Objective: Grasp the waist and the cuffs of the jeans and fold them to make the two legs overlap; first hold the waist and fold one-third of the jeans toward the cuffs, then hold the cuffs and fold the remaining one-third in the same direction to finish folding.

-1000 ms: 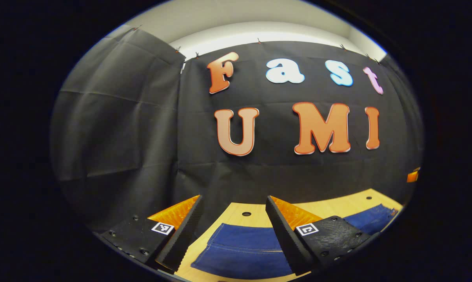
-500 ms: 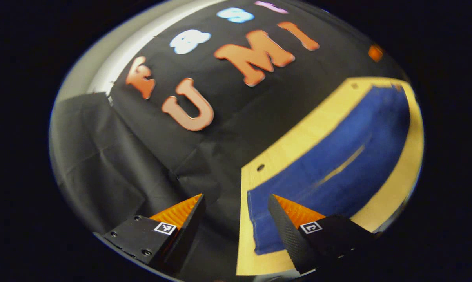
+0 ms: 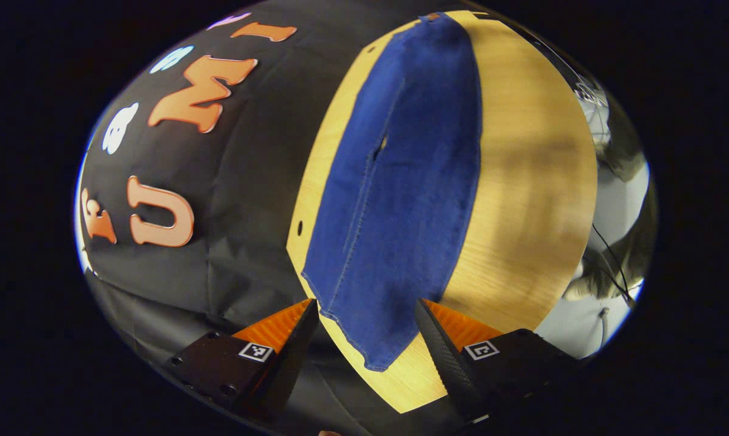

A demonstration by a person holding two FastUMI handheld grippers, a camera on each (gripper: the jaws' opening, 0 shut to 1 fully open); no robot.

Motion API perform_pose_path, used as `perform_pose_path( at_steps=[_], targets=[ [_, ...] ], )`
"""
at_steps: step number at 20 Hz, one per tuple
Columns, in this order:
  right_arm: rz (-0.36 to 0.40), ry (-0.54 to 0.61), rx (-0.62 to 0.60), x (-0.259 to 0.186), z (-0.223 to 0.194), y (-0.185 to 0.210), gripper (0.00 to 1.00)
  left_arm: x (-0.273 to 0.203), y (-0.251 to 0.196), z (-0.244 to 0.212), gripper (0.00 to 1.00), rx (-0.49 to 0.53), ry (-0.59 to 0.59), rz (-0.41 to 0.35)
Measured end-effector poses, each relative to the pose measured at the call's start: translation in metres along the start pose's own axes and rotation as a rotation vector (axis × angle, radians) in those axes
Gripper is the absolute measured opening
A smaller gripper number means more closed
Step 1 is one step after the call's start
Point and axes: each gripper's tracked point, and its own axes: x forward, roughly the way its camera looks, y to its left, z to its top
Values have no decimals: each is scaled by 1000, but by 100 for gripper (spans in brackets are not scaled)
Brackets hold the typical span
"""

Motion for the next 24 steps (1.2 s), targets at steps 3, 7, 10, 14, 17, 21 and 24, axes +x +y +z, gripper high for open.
perform_pose_path(
  at_steps=[3, 7, 10, 14, 17, 21, 24],
  targets=[
    [-21, 43, 12, 1, -14, -13, 98, 6, -7, -13, 98, 42, 25, -58],
    [-32, 68, 33, -1, -18, -18, 98, 16, -25, -16, 99, 147, 31, -140],
    [-40, 74, 21, -1, -18, -21, 98, 27, -33, -20, 99, 198, 45, -175],
    [-42, 79, 15, 1, -16, -20, 98, 37, -28, -23, 96, 209, 56, -164],
    [-48, 84, 15, 0, -14, -21, 98, 56, -15, -17, 92, 207, 48, -150],
    [-50, 99, 17, 5, -14, -16, 98, 80, 3, -9, 91, 216, 37, -121],
    [-46, 101, 19, 10, -13, -9, 98, 95, 1, -6, 87, 218, 28, -91]
  ],
)
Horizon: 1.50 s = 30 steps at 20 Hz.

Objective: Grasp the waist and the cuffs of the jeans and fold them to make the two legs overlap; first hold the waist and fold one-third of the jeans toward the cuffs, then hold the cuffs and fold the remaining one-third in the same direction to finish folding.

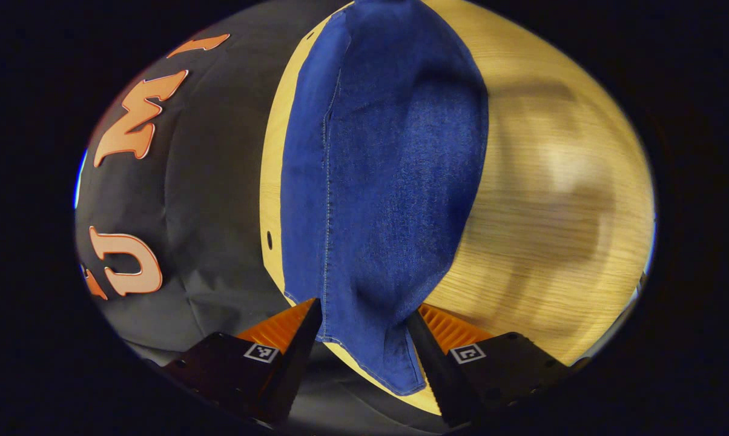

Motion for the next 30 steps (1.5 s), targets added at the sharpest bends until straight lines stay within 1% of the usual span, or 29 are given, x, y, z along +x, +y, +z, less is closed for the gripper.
perform_pose_path(
  at_steps=[1, 2, 3, 4, 5, 6, 7, 8, 9, 10, 11, 12, 13, 15, 18, 19, 20, 23, 26, 28, 30],
  targets=[
    [-1, 0, -5, 2, 1, 2, 98, 7, -3, -6, 70, 3, -4, -1],
    [-2, 0, -8, 3, 1, 2, 98, 6, -4, 3, 52, 34, -7, 23],
    [-6, -5, -9, 5, 3, 2, 98, 14, -8, 1, 35, 66, -6, 25],
    [-6, -11, -13, 6, 3, 1, 98, 15, -7, 5, 21, 73, -4, 57],
    [-11, -20, -41, 10, 5, -2, 98, 15, -5, 3, 6, 64, -7, 62],
    [-27, -39, -84, 11, 8, -10, 98, 14, -4, 3, 6, 41, -11, 46],
    [-58, -59, -162, 14, 12, -24, 98, 15, -10, 13, 11, -16, -7, 12],
    [-101, -78, -264, 14, 18, -42, 98, 14, -11, 3, 3, -51, -11, 0],
    [-148, -103, -390, 16, 22, -63, 99, 18, -10, 2, 2, -60, -13, -14],
    [-204, -125, -566, 15, 30, -87, 99, 20, -3, 3, 3, -49, -12, -20],
    [-213, -124, -694, 16, 28, -98, 99, 21, -4, 4, 3, -35, -12, -16],
    [-217, -117, -855, 18, 16, -107, 99, 18, -4, 4, 2, -24, -8, -7],
    [-200, -96, -958, 16, 7, -109, 99, 19, -4, 3, 2, -21, -8, -2],
    [-169, -47, -1130, 21, -19, -114, 99, 20, -4, 2, 3, -20, -5, -3],
    [-140, -3, -1401, 30, -47, -123, 98, 18, -4, 4, 3, -14, -9, -8],
    [-131, 5, -1467, 36, -56, -126, 99, 18, -5, 5, 3, -5, -8, -8],
    [-115, 14, -1516, 41, -62, -127, 99, 18, -4, 5, 2, 1, -8, -8],
    [-77, 65, -1580, 58, -78, -138, 98, 19, -5, 3, 3, 8, -6, -13],
    [-74, 97, -1631, 74, -84, -148, 98, 19, -5, 3, 3, 5, -1, -13],
    [-73, 94, -1674, 84, -86, -151, 98, 20, -4, 5, 2, 11, 0, -10],
    [-67, 96, -1671, 86, -85, -153, 95, 18, -4, 5, 3, 12, -1, -15]
  ],
)
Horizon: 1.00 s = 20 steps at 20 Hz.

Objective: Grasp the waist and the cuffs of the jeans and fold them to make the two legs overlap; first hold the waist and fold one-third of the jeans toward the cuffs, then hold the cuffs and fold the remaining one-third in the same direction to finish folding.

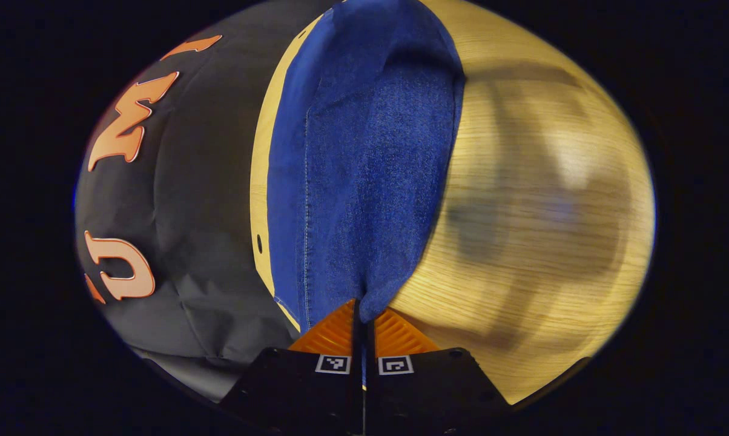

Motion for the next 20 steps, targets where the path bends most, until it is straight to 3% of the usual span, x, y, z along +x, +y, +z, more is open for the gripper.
perform_pose_path(
  at_steps=[11, 16, 17, 18, 20],
  targets=[
    [-10, -66, -34, 30, 33, -23, 93, 1, -2, -2, 3, -28, 11, -21],
    [96, -28, -26, 47, 33, -3, 39, -1, -2, 0, 2, -56, 25, -35],
    [95, -26, -14, 41, 30, -4, 15, -1, -2, -1, 2, -65, 32, -44],
    [107, -19, -2, 42, 31, -4, 4, 0, -3, -1, 3, -81, 39, -60],
    [160, -1, 47, 40, 27, -1, 8, -6, -8, 0, 2, -131, 62, -129]
  ],
)
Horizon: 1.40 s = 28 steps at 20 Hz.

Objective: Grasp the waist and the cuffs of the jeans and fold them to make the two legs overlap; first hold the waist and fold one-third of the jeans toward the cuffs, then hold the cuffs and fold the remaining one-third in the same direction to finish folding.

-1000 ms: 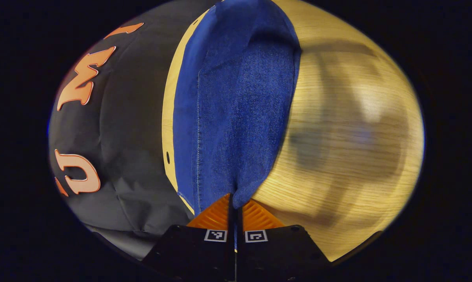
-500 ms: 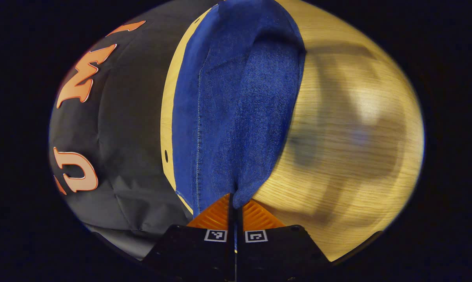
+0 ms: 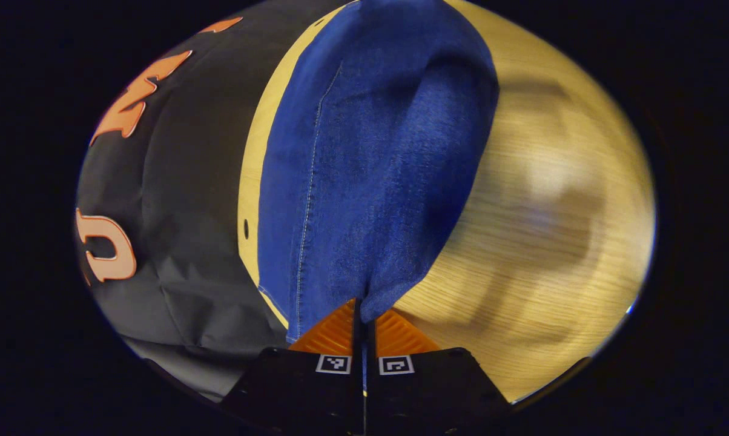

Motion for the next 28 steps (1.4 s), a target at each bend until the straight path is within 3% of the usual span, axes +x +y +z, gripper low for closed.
perform_pose_path(
  at_steps=[3, 6, 10, 14, 18, 24, 28],
  targets=[
    [51, -29, 64, -9, 0, -8, 1, -5, 3, -1, 2, -46, 21, -65],
    [119, -69, 128, -22, -1, -23, 0, -9, 8, -3, 3, -99, 16, -137],
    [247, -47, 256, -57, 4, -65, 0, -7, 14, 3, 3, -111, 4, -312],
    [317, -46, 378, -63, 14, -119, 0, -10, 25, 13, 2, -90, -64, -520],
    [425, 5, 491, -46, 14, -146, 0, -6, 44, 21, 3, -58, -94, -643],
    [559, 96, 662, 8, 27, -180, 1, 30, 78, 41, 2, -33, -41, -777],
    [528, 165, 824, 65, 39, -202, 2, 66, 90, 42, 6, -5, 5, -769]
  ],
)
